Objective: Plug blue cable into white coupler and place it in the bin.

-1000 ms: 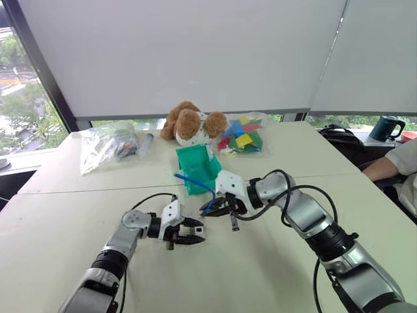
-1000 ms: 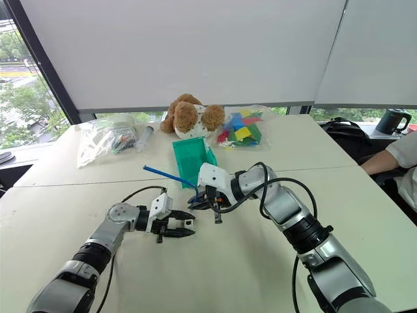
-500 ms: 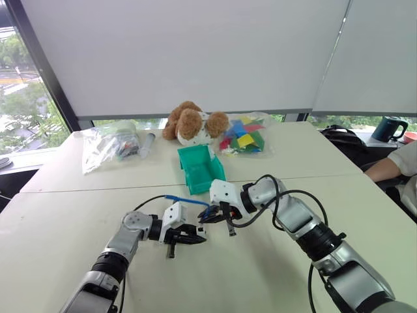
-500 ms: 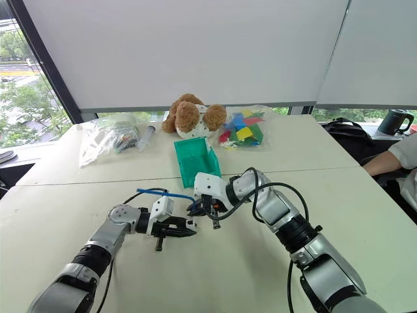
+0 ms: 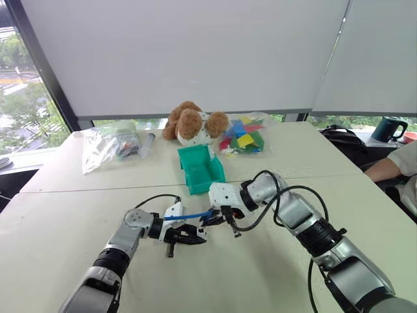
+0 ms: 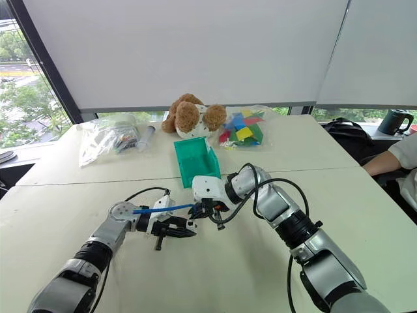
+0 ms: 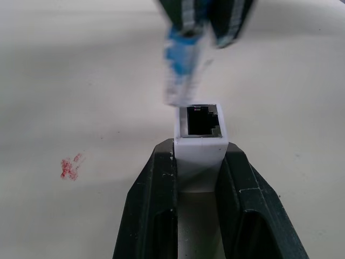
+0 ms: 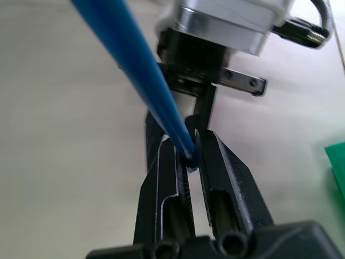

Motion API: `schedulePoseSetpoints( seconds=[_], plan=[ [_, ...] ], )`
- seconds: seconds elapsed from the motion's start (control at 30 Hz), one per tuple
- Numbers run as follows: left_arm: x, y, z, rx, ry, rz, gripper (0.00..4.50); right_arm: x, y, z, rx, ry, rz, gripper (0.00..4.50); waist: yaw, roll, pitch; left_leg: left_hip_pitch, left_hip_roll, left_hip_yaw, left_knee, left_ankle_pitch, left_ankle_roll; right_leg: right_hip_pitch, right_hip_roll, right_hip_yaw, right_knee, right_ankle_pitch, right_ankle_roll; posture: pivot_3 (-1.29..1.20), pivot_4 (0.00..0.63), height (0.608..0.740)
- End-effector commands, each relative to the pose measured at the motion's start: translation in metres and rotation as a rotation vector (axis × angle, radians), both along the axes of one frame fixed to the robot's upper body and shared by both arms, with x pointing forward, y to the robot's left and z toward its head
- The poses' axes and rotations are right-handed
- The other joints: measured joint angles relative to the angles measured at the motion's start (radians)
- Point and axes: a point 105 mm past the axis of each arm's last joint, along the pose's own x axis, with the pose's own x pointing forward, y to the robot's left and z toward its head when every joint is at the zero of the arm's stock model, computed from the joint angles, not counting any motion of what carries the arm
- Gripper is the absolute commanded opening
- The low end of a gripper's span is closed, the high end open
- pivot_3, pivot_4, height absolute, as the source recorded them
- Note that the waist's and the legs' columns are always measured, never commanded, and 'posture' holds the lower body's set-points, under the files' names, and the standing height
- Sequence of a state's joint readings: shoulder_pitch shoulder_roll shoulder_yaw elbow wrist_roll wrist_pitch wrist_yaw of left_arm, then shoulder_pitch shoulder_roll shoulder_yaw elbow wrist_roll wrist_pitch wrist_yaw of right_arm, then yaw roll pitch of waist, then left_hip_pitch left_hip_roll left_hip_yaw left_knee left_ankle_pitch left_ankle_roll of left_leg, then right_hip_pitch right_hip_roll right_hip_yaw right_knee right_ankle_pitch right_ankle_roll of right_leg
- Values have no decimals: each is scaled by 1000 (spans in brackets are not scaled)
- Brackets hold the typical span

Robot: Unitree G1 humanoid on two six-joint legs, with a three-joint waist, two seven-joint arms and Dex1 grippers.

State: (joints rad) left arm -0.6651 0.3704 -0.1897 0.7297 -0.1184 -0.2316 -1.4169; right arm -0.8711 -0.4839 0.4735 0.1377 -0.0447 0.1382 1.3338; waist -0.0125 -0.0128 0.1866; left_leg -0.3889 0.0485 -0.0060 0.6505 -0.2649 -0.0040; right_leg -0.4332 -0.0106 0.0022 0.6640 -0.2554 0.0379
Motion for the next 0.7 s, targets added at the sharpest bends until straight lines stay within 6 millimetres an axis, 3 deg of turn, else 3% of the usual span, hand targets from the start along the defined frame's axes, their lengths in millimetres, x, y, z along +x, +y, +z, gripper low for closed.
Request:
schedulePoseSetpoints(
  seconds=[0.03,0.4,0.7],
  plan=[
    [0,-2,-2,16,-4,-8,349,-8,8,17,13,-38,60,0,0,0,0,0,0,0,0,0,0,0,0,0,0,0,0,0,150,740],
    [-2,-4,-2,5,-7,-12,349,-7,12,10,-27,-44,86,0,1,0,0,0,0,0,0,0,0,0,0,0,0,0,0,0,150,740],
    [-4,-4,-3,4,-9,-17,349,-1,15,15,-40,-68,108,0,1,0,0,0,0,0,0,0,0,0,0,0,0,0,0,0,150,740]
  ],
)
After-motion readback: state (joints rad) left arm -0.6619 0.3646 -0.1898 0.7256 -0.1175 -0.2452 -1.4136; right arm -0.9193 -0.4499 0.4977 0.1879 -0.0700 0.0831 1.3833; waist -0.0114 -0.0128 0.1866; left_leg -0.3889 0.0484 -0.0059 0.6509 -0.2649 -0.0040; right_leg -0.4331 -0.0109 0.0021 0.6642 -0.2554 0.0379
